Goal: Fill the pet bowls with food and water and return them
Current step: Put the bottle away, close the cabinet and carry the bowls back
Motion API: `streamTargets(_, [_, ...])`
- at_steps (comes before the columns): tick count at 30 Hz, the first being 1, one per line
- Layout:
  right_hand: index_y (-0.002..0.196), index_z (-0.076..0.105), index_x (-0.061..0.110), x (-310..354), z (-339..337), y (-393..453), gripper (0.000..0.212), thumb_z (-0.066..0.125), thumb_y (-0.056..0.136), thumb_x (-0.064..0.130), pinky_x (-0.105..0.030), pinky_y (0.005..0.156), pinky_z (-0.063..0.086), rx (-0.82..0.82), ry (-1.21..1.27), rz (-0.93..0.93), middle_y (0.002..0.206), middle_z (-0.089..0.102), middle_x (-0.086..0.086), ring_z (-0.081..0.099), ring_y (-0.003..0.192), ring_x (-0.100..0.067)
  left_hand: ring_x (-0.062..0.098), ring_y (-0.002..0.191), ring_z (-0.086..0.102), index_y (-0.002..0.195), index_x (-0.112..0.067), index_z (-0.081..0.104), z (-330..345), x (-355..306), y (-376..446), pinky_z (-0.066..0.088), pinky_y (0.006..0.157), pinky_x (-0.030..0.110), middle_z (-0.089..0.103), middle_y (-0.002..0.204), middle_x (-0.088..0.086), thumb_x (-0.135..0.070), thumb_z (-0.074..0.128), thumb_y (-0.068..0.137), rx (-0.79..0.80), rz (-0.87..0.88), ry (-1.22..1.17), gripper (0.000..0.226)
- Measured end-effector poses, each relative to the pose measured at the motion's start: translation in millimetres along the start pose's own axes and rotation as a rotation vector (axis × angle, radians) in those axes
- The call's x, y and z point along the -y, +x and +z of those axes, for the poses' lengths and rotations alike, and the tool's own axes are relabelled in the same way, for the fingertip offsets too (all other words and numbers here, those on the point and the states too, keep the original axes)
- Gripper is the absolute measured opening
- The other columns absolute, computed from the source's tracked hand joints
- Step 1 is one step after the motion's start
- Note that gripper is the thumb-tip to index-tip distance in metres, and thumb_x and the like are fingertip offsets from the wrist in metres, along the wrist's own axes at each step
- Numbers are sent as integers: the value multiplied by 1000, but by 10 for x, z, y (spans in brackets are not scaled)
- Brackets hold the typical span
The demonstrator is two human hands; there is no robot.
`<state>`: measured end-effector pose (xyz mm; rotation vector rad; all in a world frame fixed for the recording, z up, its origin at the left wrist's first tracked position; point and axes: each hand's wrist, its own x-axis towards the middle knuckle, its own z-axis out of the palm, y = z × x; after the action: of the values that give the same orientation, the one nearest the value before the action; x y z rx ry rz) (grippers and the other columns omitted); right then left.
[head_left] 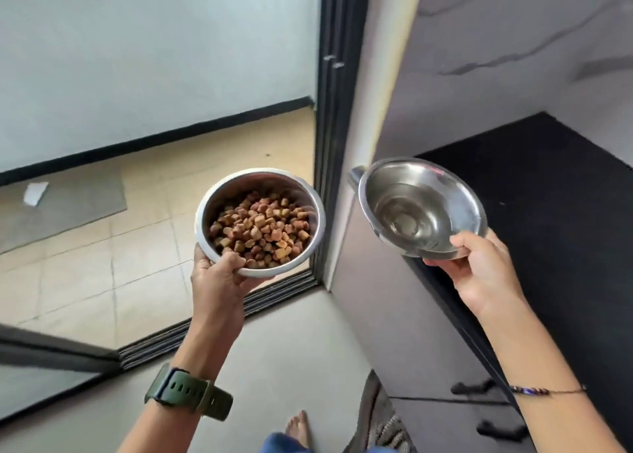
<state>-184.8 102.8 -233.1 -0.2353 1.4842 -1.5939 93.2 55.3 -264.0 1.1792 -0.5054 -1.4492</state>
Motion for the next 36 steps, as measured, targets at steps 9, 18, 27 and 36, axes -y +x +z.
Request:
streamTargets(9, [115, 52, 13, -472, 1217, 617, 42, 38, 83, -11, -29, 42, 54, 161, -133, 79, 88, 55, -8, 56, 75, -24, 25, 95, 56, 117, -25, 46, -599, -275, 559, 57, 45, 31, 54, 107, -1, 15, 34, 81, -312, 80, -51, 54])
streamTargets(18, [107, 54, 13, -557, 2298, 1370, 38, 38, 82, -11, -29, 39, 52, 379, -250, 123, 83, 56, -7, 55, 66, -21, 20, 89, 55, 118, -22, 38, -587, -457, 1205, 56, 41, 30, 53, 102, -4, 17, 32, 83, -602, 213, -171, 53])
streamTargets(27, [93, 53, 14, -661, 3223, 1861, 33, 37, 82, -12, -27, 38, 52, 449, -317, 192, 80, 54, -6, 56, 63, -21, 27, 94, 56, 112, -18, 42, -734, -752, 1967, 55, 41, 30, 53, 108, 7, 17, 34, 82, -721, 216, -213, 46])
streamTargets(36, [112, 50, 10, -1002, 4227, 2247, 40, 37, 81, -13, -28, 38, 51, 403, -298, 214, 87, 57, -8, 57, 68, -25, 32, 103, 55, 121, -17, 41, -1119, -1238, 3083, 56, 44, 30, 47, 127, 15, 15, 36, 82, -708, 160, -202, 51])
